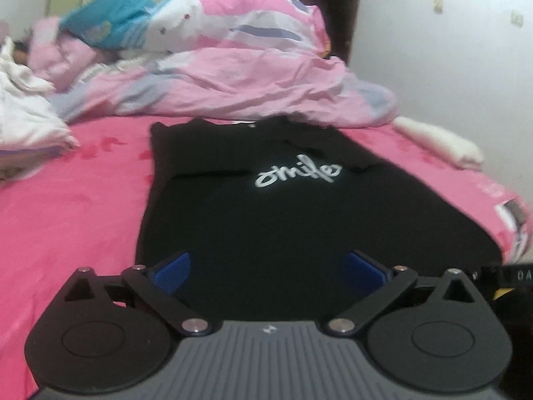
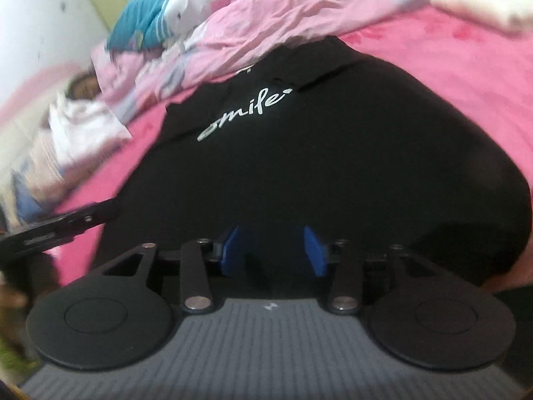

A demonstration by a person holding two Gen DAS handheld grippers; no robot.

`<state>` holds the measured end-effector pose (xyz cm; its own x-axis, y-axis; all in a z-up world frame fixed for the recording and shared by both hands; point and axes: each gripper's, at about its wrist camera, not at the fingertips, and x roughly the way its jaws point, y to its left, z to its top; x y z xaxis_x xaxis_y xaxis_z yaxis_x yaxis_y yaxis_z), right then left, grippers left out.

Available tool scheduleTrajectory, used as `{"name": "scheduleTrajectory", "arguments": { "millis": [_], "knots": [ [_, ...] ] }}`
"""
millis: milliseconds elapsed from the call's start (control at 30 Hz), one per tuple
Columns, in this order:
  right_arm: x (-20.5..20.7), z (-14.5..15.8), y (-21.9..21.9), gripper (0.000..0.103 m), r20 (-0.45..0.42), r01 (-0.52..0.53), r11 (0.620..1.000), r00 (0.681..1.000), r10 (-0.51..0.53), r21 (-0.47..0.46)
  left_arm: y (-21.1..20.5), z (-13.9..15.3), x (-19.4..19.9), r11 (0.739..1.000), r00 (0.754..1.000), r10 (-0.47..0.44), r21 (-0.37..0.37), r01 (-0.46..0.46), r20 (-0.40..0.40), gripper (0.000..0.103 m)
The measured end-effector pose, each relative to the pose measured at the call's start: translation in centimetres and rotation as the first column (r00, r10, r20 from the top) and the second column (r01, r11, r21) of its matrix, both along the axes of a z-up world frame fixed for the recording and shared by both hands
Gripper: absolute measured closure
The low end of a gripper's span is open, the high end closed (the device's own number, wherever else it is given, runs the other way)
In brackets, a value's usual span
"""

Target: Fold clothes

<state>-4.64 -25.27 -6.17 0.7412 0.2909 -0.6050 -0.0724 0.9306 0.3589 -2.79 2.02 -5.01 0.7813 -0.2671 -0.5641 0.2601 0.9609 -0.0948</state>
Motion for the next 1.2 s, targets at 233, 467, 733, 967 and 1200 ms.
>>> {"name": "scheduleTrajectory", "arguments": {
  "millis": [233,467,733,967,1200],
  "knots": [
    [0.4,-0.8,3.0,0.033,0.076,-0.021,0.973,0.996,0.039,-0.229,-3.2,-2.7,-0.7,0.988,0.989,0.088,0.138,-0.071,-0.117,0.0],
    [0.2,-1.1,3.6,0.022,0.132,-0.018,0.949,0.989,0.062,-0.315,-2.9,-2.4,-0.7,0.986,0.981,0.124,0.125,-0.106,-0.147,0.0],
    [1.5,-2.3,3.2,0.009,0.115,-0.013,0.936,0.992,0.057,-0.35,-3.1,-2.4,-0.4,0.988,0.979,0.107,0.131,-0.084,-0.176,0.0],
    [1.6,-2.7,2.7,0.001,0.112,-0.01,0.948,0.993,0.048,-0.318,-3.2,-2.3,0.3,0.988,0.969,0.1,0.134,-0.071,-0.226,0.0],
    [1.6,-2.6,2.4,0.001,0.105,-0.023,0.955,0.993,0.057,-0.295,-3.3,-2.4,0.4,0.988,0.968,0.108,0.13,-0.079,-0.228,0.0]
  ]
}}
